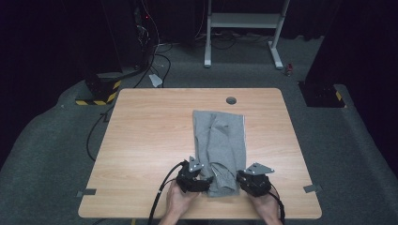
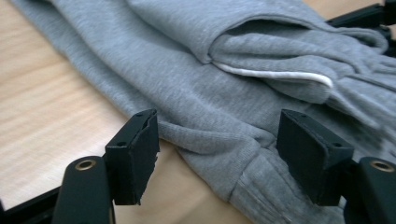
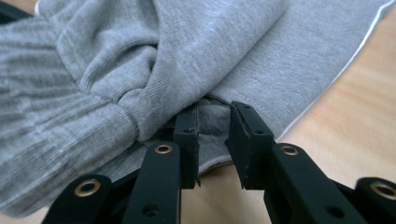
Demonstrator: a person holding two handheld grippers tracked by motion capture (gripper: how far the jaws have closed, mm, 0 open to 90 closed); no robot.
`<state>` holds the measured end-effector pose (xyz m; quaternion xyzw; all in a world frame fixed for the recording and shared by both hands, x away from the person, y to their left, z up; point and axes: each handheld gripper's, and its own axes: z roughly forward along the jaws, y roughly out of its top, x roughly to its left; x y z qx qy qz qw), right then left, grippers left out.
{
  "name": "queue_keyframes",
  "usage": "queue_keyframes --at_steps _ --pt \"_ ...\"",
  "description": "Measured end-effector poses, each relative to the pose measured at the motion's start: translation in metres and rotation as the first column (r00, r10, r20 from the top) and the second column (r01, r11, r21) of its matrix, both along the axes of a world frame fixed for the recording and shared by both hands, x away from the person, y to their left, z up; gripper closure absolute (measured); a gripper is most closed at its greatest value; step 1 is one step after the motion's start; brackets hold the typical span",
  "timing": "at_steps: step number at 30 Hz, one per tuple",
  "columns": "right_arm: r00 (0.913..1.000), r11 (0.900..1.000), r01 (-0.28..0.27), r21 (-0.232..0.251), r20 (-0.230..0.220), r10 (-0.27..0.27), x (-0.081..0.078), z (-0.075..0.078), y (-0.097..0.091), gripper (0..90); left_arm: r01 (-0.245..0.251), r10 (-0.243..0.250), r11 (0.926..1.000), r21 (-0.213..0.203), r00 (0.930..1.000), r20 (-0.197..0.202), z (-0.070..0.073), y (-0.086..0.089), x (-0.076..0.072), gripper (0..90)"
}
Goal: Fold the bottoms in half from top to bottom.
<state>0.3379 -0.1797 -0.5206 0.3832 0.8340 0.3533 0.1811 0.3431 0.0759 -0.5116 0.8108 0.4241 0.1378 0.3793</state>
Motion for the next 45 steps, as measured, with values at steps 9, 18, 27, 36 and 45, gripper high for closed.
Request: queue_keyframes --at_steps 9,18,27,36,45 --pt "0.9995 0.9998 0.005 0.018 -0.030 -0.005 0.022 0.017 0.005 67.8 -0.024 0.024 0.9996 -0.013 0.9995 0.020 0.005 0.011 0.009 33.7" --pt "0.9983 0.9968 -0.058 0.055 0.014 0.057 0.031 0.052 0.041 59.6 -0.039 0.039 0.9990 0.020 0.9987 0.032 0.006 0.002 0.029 38.3" --pt "0.9954 0.9951 -0.091 -0.040 -0.034 0.089 0.055 0.044 0.095 48.0 -0.040 0.039 0.9981 0.047 0.9990 0.022 0.000 -0.001 0.033 35.8" --pt "0.9957 0.9935 -0.091 -0.069 -0.026 0.089 0.056 0.044 0.087 85.7 -0.041 0.041 0.9974 0.059 0.9991 0.009 -0.006 -0.001 0.034 35.5" --pt "0.9998 0.9978 0.009 0.066 -0.016 -0.008 0.053 0.049 0.020 86.0 -0.038 0.037 0.9979 0.052 0.9992 0.017 -0.007 0.001 0.034 35.3"
